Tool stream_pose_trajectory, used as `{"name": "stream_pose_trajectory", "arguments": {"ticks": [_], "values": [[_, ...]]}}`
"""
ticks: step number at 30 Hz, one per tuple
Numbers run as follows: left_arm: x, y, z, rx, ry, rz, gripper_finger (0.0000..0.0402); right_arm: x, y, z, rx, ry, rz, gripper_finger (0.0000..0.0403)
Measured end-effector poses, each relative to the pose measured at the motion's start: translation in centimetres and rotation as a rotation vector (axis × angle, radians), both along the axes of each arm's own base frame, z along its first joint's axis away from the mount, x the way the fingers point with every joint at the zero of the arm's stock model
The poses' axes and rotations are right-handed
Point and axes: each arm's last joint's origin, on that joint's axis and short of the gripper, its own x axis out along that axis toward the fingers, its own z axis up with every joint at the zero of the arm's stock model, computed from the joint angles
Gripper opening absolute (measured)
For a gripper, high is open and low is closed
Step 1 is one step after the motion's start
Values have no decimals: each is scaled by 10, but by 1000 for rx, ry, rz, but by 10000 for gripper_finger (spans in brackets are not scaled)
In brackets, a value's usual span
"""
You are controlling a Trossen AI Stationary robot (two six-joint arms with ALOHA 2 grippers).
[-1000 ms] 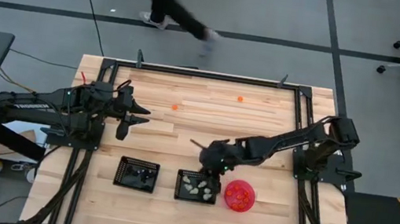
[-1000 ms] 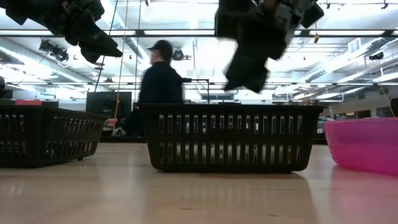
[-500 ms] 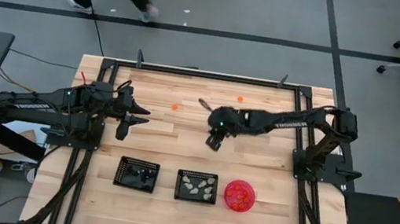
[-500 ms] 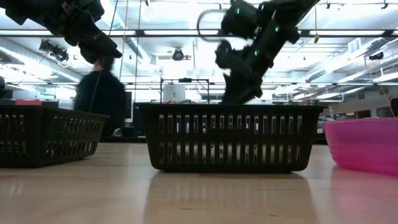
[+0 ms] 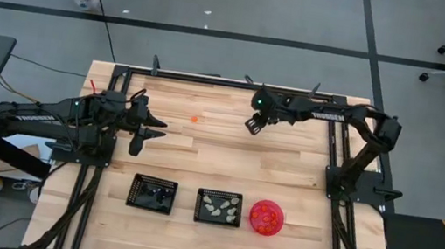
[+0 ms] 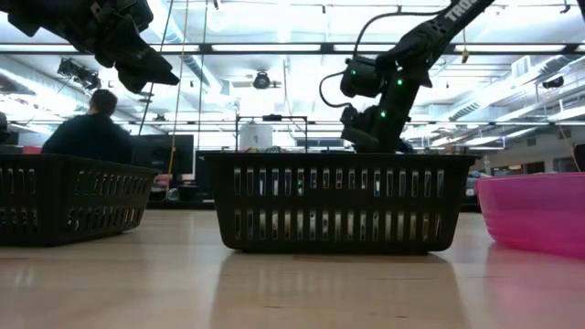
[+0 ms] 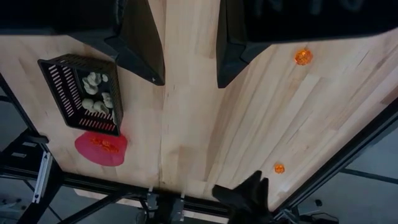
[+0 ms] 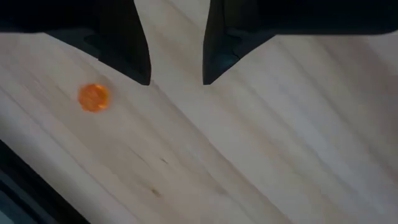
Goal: Sort Halloween decoration
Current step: Put the orange pumpkin toy into the pink bowl
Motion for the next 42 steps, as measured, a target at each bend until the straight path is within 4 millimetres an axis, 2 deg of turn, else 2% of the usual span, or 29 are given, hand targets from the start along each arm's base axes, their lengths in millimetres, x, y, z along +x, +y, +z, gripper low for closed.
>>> {"name": "stream_pose_trajectory", "arguments": {"ticks": [12,19,29,42], "values": [[0,0,0,-1,0,0,116,-15,-30,1,-70,6,-148,209],[0,0,0,-1,0,0,116,-21,-44,3,-97,-19,-213,213],[0,0,0,-4,-3,2,116,-21,-60,-36,-32,19,-232,211],[0,0,0,-1,1,0,116,-25,-68,-51,18,42,-243,207]]}}
